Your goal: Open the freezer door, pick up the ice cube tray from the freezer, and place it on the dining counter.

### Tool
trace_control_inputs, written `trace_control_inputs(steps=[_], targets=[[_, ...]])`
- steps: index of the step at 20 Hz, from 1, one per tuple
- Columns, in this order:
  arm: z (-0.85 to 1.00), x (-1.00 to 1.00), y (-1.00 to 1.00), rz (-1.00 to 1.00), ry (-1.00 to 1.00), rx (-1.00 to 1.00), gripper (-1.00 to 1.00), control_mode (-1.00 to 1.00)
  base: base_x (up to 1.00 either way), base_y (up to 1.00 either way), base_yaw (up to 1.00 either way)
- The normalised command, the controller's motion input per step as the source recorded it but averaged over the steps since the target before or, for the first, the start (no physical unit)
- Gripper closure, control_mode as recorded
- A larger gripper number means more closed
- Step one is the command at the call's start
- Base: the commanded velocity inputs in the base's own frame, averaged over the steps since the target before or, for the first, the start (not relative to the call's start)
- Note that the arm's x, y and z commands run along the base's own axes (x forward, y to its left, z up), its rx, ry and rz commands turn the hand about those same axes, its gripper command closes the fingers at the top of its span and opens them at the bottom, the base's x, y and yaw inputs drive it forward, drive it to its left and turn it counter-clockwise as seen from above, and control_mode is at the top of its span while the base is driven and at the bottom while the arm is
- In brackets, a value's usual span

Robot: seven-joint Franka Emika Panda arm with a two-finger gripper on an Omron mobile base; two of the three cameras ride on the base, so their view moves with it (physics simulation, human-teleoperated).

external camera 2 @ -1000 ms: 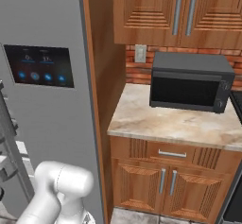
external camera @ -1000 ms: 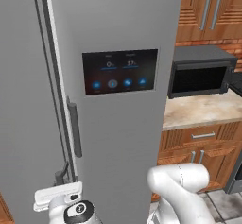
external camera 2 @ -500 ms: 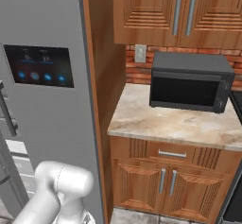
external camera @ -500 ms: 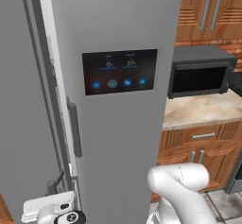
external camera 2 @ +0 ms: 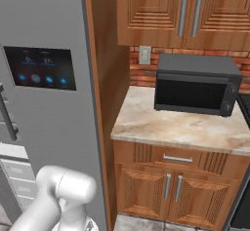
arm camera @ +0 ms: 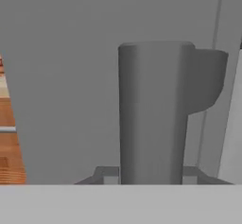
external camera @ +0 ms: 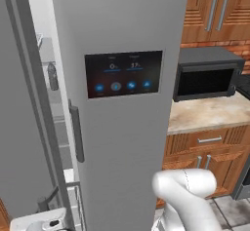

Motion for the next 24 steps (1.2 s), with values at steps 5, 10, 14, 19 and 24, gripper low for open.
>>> trace_control_inputs(steps=[5,10,14,19,24], targets=[[-0.13,-0.52,0.64,0.0,0.09,0.0,1.0,-1.0,0.0,0.0,0.0],[-0.14,-0.52,0.64,0.0,0.06,0.0,1.0,-1.0,0.0,0.0,0.0],[-0.13,-0.48,0.56,0.0,0.02,0.0,1.0,-1.0,0.0,0.0,0.0],[-0.12,-0.45,0.49,0.0,0.0,0.0,1.0,-1.0,0.0,0.0,0.0],[-0.04,-0.2,0.26,0.0,0.0,0.0,1.0,-1.0,0.0,0.0,0.0]])
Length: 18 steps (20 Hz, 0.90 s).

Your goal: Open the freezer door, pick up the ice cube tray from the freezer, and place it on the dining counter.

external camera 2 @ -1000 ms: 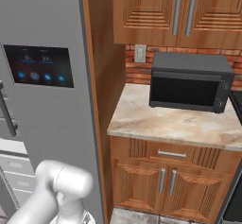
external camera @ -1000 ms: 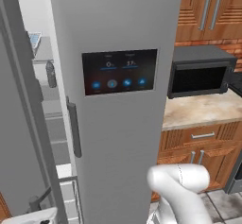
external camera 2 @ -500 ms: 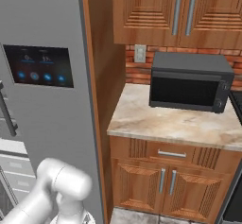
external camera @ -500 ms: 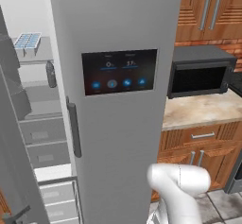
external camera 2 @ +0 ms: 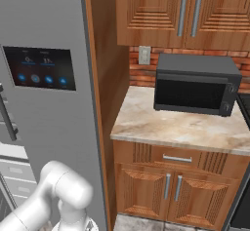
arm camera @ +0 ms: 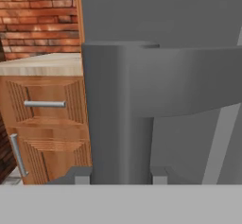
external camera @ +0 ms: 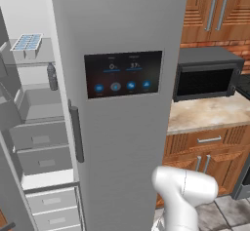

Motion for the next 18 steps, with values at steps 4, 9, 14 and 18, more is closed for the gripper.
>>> trace_control_inputs(steps=[4,9,14,18], targets=[[0.0,0.0,0.0,0.0,0.0,0.0,1.0,-1.0,0.0,0.0,0.0],[0.0,0.0,0.0,0.0,0.0,0.0,-1.0,-1.0,0.0,0.0,0.0],[0.0,0.0,0.0,0.0,0.0,0.0,-1.0,-1.0,0.0,0.0,0.0],[0.0,0.0,0.0,0.0,0.0,0.0,-1.0,-1.0,0.0,0.0,0.0]])
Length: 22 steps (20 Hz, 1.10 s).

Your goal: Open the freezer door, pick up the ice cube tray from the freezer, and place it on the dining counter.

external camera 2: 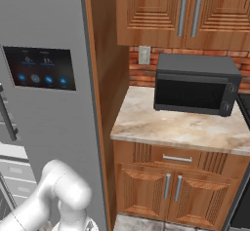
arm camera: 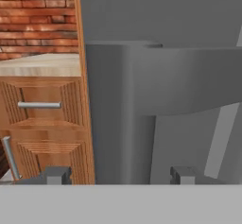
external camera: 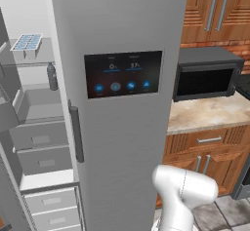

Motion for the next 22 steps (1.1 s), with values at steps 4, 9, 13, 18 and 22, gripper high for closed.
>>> trace_control_inputs(steps=[4,9,13,18,22], targets=[[0.0,-0.04,0.0,0.0,0.0,0.0,-1.0,-1.0,0.0,0.0,0.0],[0.05,-0.79,-0.2,0.0,-0.03,0.0,-1.0,-1.0,0.0,0.0,0.0],[0.43,-0.64,-0.51,0.0,-0.17,0.0,-1.0,-1.0,0.0,0.0,0.0],[0.66,-0.09,-0.67,0.0,-0.14,0.01,-1.0,-1.0,0.0,0.0,0.0],[0.7,0.0,-0.71,0.0,-0.08,0.05,-1.0,-1.0,0.0,0.0,0.0]])
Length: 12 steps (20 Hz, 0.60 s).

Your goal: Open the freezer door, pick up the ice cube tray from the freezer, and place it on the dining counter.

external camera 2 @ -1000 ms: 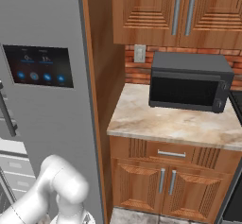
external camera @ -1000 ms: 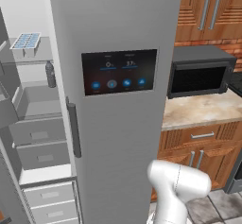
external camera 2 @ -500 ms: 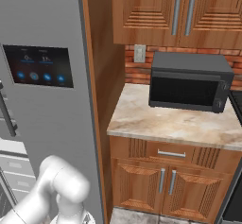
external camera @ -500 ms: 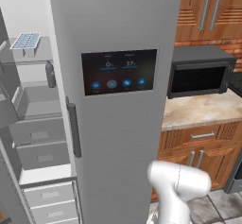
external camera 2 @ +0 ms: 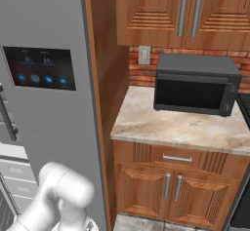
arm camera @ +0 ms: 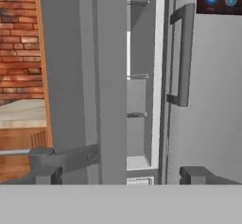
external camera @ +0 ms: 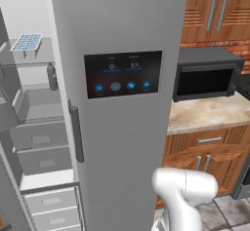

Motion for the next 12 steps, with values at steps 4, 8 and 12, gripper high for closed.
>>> trace_control_inputs(steps=[4,8,12], targets=[[0.82,0.0,-0.97,0.0,-0.02,0.12,-1.0,-1.0,0.0,0.0,0.0],[0.8,0.02,-0.99,0.0,0.0,0.13,-1.0,-1.0,0.0,0.0,0.0],[0.71,0.08,-0.95,0.01,0.0,0.15,-1.0,-1.0,0.0,0.0,0.0]])
